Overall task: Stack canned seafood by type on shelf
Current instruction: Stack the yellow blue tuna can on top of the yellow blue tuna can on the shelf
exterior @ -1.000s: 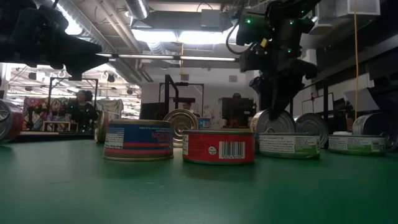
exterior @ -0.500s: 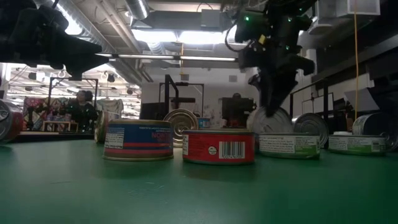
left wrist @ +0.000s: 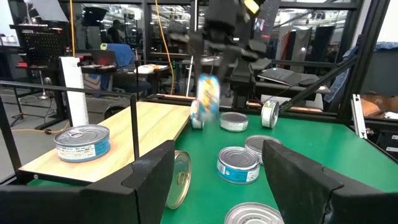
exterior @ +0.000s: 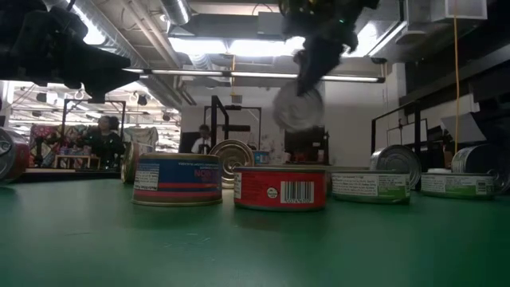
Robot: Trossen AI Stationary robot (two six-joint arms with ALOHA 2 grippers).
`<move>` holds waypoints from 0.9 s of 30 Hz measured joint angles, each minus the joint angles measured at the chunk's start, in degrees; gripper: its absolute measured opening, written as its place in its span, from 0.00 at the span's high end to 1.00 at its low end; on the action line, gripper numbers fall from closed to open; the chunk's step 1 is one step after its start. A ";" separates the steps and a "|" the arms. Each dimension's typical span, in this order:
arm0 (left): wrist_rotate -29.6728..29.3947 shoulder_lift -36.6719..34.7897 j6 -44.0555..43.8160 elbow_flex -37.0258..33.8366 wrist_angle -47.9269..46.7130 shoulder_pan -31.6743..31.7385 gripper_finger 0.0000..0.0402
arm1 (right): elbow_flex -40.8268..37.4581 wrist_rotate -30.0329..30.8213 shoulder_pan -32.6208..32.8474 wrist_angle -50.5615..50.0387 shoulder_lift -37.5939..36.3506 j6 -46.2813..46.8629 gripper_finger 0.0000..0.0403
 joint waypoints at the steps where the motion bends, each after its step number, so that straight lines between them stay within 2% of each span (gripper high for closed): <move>1: 0.02 -0.01 0.00 0.00 0.01 0.00 0.40 | 0.60 -0.44 -0.89 1.23 0.00 0.00 0.67; 9: 0.01 -0.01 0.00 0.00 0.01 -0.01 0.40 | 1.87 -11.92 -11.09 15.34 0.30 7.68 0.66; 17: 0.02 0.00 0.00 0.00 0.01 -0.01 0.40 | 1.87 -20.87 -20.41 29.56 6.32 27.41 0.66; 27: 0.00 -0.02 0.00 0.00 0.02 -0.01 0.40 | 1.85 -24.42 -25.75 33.07 15.29 39.35 0.66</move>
